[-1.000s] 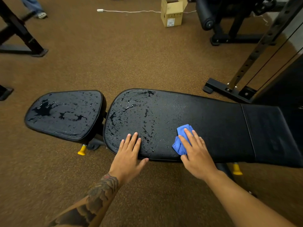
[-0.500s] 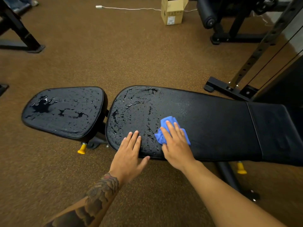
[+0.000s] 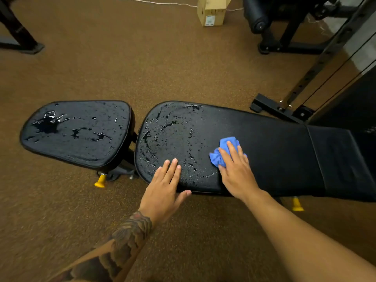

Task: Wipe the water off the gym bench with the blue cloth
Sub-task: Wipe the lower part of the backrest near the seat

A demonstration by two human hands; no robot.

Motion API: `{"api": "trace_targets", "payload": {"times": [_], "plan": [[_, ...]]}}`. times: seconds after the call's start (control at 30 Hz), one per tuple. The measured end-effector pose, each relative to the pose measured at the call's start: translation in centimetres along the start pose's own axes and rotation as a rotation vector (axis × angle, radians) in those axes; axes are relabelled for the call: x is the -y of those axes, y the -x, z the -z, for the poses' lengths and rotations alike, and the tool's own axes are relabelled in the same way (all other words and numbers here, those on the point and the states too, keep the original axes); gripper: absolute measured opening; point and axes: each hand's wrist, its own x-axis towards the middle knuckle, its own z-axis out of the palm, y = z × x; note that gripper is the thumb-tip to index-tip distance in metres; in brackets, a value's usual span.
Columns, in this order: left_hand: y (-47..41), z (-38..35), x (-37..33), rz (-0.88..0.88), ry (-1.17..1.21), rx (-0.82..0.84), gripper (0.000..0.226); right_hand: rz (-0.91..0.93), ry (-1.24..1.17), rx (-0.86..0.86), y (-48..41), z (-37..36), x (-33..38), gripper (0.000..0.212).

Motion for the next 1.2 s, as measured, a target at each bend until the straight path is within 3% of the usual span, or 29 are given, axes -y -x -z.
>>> {"api": "trace_targets", "payload": {"times": [0.17,0.3,0.37,0.47,0.6,0.67,0.77,0.9,0.97,1.1,1.2], "plan": [[0.0,-0.6,0.1,-0.024,0.010,-0.036,0.078,0.149,-0.018,0.006,0.0,-2.3,4.8,0.053],[-0.1,-0.8,0.3,-0.025,0.022,-0.026,0.078,0.369,0.033,0.104,5.9,-1.4,2.6,0.053],[-0.1,-0.7,0.3,-0.020,0.020,-0.023,0.079,0.328,0.014,0.100,6.9,-0.3,-0.2,0.051],[0.0,-0.6,0.2,-0.013,0.010,-0.035,0.079,0.104,-0.007,0.018,4.2,0.6,-2.4,0.047],[0.1,-0.6,0.0,-0.005,-0.002,-0.032,0.079,-0.085,-0.016,-0.072,-3.7,-0.5,0.1,0.047],[0.1,-0.6,0.0,-0.004,-0.009,-0.033,0.078,0.006,-0.028,-0.061,-5.4,-1.6,2.5,0.047],[0.1,-0.6,0.0,-0.006,0.001,-0.037,0.078,0.309,-0.024,0.047,-2.0,-2.0,3.9,0.049],[0.1,-0.5,0.0,0.001,0.011,-0.019,0.079,0.492,-0.053,0.151,2.9,0.6,-1.4,0.048],[0.1,-0.4,-0.2,0.012,0.010,-0.018,0.079,0.403,-0.053,0.115,1.3,1.5,-4.4,0.049],[0.2,-0.3,-0.3,0.024,-0.001,-0.014,0.078,0.045,-0.037,-0.044,-7.9,1.5,-5.6,0.044],[0.3,-0.3,-0.3,0.032,-0.013,0.004,0.078,0.005,-0.029,-0.093,-13.9,0.6,-2.9,0.044]]}}
